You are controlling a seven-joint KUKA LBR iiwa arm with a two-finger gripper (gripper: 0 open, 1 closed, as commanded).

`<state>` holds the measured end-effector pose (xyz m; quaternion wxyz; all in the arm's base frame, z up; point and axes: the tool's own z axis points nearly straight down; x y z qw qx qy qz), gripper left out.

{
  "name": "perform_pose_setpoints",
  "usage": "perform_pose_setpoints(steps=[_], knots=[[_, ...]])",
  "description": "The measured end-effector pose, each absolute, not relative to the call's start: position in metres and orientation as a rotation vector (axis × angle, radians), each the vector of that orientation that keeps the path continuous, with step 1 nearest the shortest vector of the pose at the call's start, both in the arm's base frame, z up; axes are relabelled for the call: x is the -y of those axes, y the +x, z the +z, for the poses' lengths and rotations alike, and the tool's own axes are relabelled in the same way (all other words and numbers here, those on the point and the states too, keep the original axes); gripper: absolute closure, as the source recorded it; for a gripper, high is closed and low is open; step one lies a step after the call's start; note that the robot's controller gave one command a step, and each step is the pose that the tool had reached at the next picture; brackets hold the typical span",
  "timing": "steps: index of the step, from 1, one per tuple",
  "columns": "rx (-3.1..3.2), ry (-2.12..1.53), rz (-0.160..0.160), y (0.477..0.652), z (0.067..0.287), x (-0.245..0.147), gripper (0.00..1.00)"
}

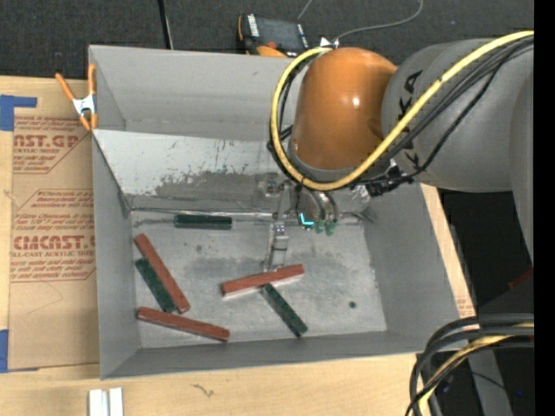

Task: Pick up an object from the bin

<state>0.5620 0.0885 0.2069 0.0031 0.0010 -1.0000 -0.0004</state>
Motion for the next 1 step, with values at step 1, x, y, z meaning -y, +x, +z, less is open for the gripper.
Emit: perform_pose_setpoints(steps=[1], knots=[[3.108, 0.424, -0.001, 0.5606, 0.0672, -0.062, 0.0]])
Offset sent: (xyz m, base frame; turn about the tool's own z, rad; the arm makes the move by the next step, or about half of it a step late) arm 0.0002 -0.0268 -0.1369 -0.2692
